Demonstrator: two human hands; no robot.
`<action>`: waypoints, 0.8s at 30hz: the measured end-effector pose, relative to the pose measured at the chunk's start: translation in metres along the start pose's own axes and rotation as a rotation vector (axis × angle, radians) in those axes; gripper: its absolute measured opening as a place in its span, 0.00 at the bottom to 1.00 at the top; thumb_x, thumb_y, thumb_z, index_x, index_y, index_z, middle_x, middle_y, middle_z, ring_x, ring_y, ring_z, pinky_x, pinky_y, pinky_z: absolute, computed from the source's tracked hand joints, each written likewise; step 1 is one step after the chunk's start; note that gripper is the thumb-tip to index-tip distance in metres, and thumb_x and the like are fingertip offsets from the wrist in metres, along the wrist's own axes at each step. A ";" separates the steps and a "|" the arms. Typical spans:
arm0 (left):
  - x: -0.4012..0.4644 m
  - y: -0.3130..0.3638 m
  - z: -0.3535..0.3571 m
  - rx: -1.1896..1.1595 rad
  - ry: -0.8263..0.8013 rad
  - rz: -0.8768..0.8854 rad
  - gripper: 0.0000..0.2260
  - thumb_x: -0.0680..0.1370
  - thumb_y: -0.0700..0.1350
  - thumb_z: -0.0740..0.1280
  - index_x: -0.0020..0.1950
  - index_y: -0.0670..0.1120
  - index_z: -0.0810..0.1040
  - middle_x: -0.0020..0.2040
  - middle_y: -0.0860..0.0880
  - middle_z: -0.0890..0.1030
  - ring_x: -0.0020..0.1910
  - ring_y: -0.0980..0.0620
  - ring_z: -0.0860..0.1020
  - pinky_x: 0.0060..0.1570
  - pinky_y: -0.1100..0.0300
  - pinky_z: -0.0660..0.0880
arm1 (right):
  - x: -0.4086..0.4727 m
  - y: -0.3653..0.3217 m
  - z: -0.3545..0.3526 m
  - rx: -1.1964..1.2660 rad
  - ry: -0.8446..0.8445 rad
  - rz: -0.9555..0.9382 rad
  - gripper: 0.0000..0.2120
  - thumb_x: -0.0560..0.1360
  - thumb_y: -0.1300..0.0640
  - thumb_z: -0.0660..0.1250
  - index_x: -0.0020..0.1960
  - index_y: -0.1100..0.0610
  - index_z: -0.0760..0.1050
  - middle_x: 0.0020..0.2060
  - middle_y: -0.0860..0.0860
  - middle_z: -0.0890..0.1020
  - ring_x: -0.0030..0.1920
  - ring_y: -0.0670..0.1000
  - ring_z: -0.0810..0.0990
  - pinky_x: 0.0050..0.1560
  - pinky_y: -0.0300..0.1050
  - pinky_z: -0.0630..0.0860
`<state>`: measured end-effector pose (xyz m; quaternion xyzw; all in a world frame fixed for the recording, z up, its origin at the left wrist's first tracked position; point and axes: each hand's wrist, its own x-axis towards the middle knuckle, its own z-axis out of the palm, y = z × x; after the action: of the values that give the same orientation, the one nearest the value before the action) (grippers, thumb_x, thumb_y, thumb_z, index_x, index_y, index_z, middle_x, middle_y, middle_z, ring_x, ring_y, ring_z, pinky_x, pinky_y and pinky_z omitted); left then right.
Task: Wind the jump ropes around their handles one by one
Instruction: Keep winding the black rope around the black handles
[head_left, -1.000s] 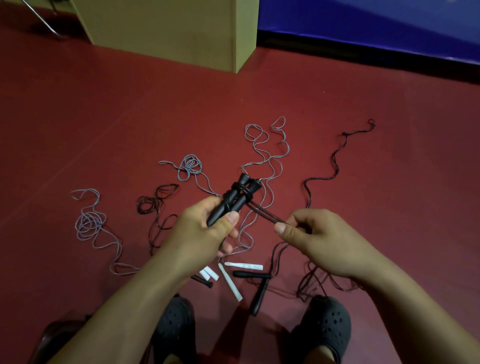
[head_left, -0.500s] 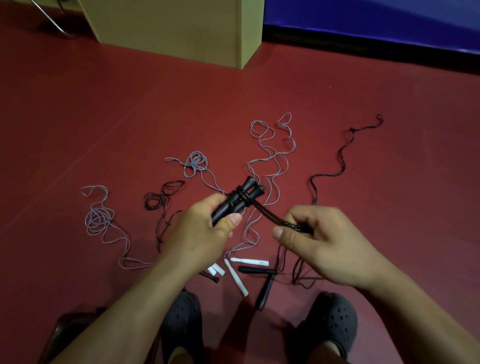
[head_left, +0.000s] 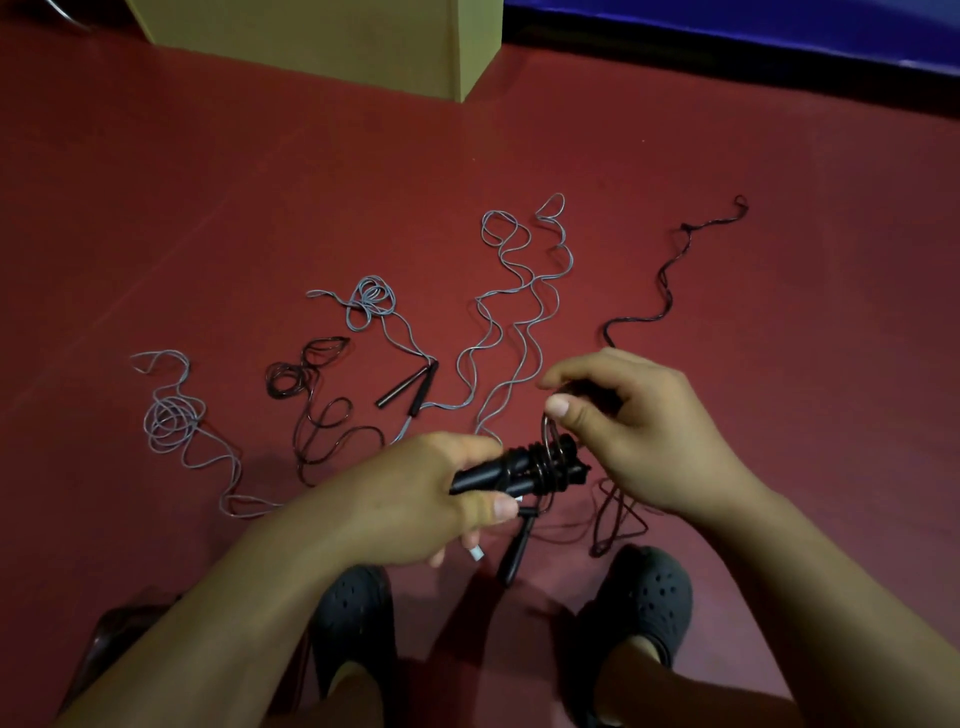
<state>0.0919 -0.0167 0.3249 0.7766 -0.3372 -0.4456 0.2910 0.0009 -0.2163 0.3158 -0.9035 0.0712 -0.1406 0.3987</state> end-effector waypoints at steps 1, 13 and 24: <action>-0.001 0.000 0.000 0.008 -0.017 0.009 0.01 0.80 0.50 0.67 0.49 0.55 0.76 0.37 0.51 0.83 0.27 0.54 0.78 0.33 0.61 0.75 | 0.001 0.000 0.001 0.037 -0.007 0.048 0.06 0.74 0.54 0.73 0.50 0.49 0.81 0.38 0.39 0.80 0.39 0.41 0.78 0.41 0.33 0.71; -0.010 0.009 -0.006 -0.312 -0.106 0.243 0.06 0.79 0.41 0.69 0.55 0.42 0.79 0.35 0.51 0.78 0.28 0.60 0.74 0.29 0.64 0.72 | 0.008 -0.006 -0.009 0.623 -0.176 0.245 0.07 0.69 0.55 0.71 0.40 0.59 0.77 0.30 0.47 0.79 0.30 0.45 0.74 0.33 0.37 0.71; -0.002 0.009 0.000 -0.533 -0.035 0.372 0.17 0.76 0.50 0.67 0.59 0.40 0.76 0.39 0.47 0.78 0.29 0.51 0.71 0.35 0.56 0.71 | 0.009 -0.015 0.005 0.666 -0.038 0.235 0.08 0.69 0.65 0.65 0.34 0.54 0.76 0.29 0.45 0.77 0.32 0.42 0.73 0.35 0.32 0.71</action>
<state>0.0889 -0.0203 0.3333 0.5904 -0.3500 -0.4704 0.5547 0.0114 -0.2050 0.3250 -0.7120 0.1176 -0.0923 0.6861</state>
